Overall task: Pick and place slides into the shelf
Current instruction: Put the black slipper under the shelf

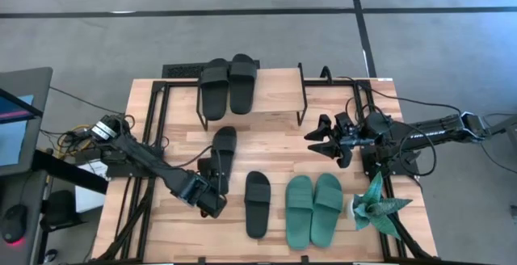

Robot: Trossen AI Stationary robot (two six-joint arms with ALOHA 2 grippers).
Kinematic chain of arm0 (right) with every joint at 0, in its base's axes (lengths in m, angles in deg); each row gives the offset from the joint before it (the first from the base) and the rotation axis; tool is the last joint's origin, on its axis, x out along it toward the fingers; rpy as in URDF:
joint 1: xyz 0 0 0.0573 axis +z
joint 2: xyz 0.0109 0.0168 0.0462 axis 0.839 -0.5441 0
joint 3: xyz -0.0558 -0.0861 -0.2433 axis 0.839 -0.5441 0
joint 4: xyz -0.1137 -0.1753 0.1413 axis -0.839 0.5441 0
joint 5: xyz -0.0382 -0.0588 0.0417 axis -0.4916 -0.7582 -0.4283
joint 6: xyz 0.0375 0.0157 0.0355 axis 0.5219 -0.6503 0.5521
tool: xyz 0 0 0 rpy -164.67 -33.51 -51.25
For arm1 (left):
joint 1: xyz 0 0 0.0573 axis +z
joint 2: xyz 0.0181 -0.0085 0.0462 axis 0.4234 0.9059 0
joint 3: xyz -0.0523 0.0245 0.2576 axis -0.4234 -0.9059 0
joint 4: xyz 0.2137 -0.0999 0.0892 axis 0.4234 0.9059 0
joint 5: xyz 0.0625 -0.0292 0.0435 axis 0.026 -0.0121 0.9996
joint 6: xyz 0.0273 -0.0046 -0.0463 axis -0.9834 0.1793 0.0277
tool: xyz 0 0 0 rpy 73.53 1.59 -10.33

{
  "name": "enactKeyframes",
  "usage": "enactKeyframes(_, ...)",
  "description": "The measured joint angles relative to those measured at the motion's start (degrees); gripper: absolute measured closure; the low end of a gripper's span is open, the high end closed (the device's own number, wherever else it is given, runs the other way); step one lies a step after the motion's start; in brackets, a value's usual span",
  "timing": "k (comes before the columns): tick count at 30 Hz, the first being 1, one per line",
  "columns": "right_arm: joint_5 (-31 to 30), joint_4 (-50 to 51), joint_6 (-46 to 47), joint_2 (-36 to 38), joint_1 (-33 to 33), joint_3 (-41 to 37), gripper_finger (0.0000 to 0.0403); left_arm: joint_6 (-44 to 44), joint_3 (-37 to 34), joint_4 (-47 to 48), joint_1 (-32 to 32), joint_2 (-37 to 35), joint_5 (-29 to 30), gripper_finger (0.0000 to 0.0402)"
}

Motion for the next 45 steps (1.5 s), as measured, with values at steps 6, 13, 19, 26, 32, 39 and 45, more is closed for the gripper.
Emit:
enactKeyframes(6,-0.1,-0.02,0.29,0.0,1.27,0.0,0.0202,0.79,-4.14,-2.49,0.0,0.02,-0.19,0.0207)
enactKeyframes(13,-0.17,-0.03,0.56,-0.01,1.83,0.0,0.0202,1.01,-7.8,-8.77,0.13,0.04,0.05,0.0207)
enactKeyframes(19,-0.39,-0.72,0.59,0.0,1.83,0.0,0.0202,2.02,-9.59,-10.68,0.65,0.07,-1.28,0.0207)
enactKeyframes(26,-0.39,-0.9,0.59,0.0,1.84,0.0,0.0202,1.08,-9.58,-11.34,3.99,0.99,-1.19,0.0207)
enactKeyframes(32,-0.39,-1.3,1.26,0.0,1.85,0.0,0.0202,-2.36,-9.42,-14.67,6.25,3.87,-5.21,0.0235)
enactKeyframes(39,-0.39,-1.07,1.26,0.0,1.83,-0.02,0.0202,-1.48,-9.29,-16.13,7.26,4.52,-3.91,0.0316)
enactKeyframes(45,-0.39,-0.85,1.2,-0.02,1.83,-0.02,0.0202,-1.27,-9.22,-16.47,9.83,4.5,-0.94,0.0356)
